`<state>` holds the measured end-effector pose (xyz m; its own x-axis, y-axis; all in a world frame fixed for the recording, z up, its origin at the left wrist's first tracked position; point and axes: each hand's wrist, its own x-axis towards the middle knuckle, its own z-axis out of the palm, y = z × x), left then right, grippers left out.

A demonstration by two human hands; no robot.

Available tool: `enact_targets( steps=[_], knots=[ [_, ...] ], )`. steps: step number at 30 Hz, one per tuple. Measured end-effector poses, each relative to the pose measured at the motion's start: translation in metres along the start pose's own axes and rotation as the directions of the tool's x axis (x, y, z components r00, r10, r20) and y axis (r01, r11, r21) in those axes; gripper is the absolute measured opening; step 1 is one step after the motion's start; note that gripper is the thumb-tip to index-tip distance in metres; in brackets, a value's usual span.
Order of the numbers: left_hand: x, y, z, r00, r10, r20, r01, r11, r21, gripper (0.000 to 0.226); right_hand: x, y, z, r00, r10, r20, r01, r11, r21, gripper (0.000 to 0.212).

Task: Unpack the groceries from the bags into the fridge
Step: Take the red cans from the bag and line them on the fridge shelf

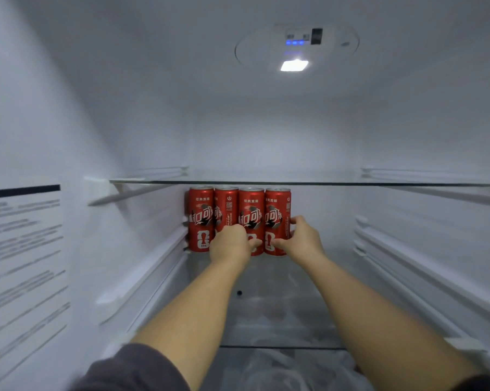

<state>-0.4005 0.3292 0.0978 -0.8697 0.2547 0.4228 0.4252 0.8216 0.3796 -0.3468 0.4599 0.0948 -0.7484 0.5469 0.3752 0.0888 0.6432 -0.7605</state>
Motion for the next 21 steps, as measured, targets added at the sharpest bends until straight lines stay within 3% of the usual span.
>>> enact_targets(
  steps=[9, 16, 21],
  knots=[
    [0.0001, 0.0005, 0.0028, 0.988, 0.119, -0.096, -0.117, 0.993, 0.021, 0.016, 0.0012, 0.0004, 0.0063, 0.995, -0.048, -0.083, 0.044, 0.997, -0.057, 0.062],
    [0.0007, -0.0015, 0.0052, 0.980, 0.190, -0.055, -0.196, 0.970, -0.141, 0.012, 0.0023, 0.0047, 0.0060, 0.997, -0.052, -0.064, 0.051, 0.999, -0.008, 0.059],
    [0.0016, -0.0019, 0.0066, 0.983, 0.182, -0.017, -0.183, 0.970, -0.161, 0.010, 0.0038, 0.0060, 0.0070, 0.998, -0.056, -0.037, 0.057, 0.998, 0.019, 0.061]
  ],
)
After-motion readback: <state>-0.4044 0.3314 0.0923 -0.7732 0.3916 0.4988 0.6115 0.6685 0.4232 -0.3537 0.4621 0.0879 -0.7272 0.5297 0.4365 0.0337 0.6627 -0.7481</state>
